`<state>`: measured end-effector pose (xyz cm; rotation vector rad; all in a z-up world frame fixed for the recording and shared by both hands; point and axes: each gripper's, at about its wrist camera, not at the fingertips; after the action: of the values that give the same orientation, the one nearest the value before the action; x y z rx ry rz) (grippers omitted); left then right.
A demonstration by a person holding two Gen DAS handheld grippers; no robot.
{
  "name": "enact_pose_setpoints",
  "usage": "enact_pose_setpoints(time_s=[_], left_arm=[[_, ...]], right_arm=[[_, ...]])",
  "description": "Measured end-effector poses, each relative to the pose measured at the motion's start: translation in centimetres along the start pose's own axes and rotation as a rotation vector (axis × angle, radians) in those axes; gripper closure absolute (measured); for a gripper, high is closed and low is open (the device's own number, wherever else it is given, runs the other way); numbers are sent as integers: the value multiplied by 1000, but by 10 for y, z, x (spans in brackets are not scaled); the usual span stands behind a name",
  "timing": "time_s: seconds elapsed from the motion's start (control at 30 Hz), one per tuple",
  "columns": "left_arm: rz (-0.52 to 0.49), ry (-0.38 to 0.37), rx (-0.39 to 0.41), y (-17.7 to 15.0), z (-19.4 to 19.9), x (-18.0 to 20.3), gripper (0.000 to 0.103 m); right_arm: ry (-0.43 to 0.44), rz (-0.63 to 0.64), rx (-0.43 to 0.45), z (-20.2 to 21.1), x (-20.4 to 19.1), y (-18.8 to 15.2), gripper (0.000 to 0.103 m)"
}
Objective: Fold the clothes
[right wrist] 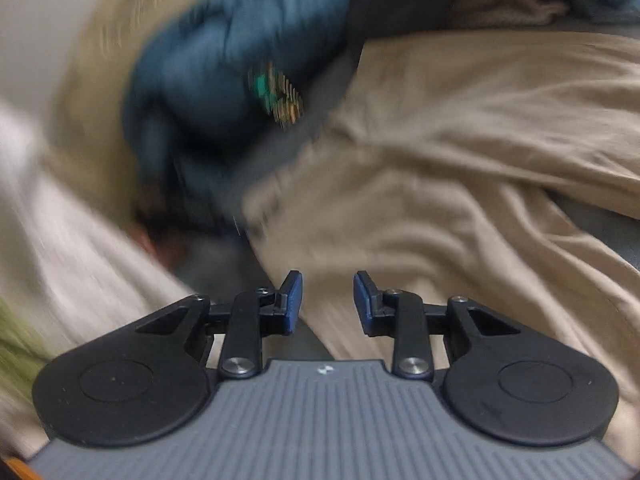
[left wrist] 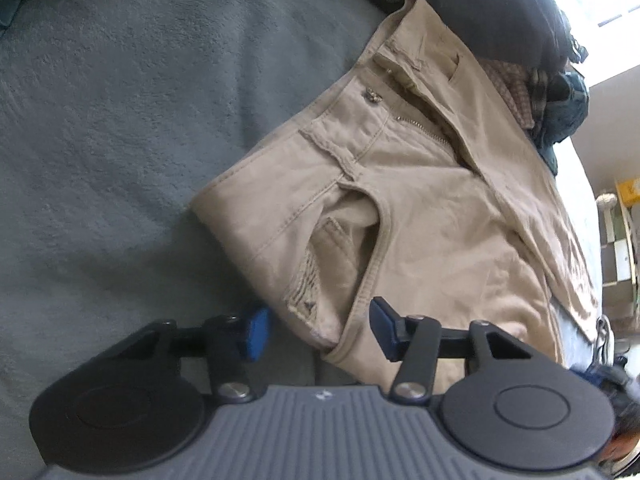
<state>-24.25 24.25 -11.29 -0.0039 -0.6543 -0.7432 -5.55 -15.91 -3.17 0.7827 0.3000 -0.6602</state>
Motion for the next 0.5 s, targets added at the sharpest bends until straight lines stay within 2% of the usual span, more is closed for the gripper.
enact_pose_setpoints(time_s=[0.1, 0.2, 0.33, 0.5], left_arm=[[5, 14, 30, -3, 1, 0, 70], [28, 23, 45, 0, 3, -5, 83], [78, 12, 48, -2, 5, -13, 84], [100, 20, 51, -4, 5, -14, 84]], right_arm=[[-106, 259, -98, -14, -26, -24, 75], [-162, 408, -138, -22, -39, -48, 75], [-192, 534, -147, -32, -51, -65, 75], [-196, 617, -136, -54, -58, -73, 76]])
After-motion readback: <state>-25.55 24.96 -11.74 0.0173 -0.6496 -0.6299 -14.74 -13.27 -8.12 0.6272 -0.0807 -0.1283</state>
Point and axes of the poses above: each gripper's, at about its wrist camera, not at the fingertips, and z roughly against the way its jaws point, x to its right, y to its top, and after that the axes turned 5 degrees about -y, right-handed
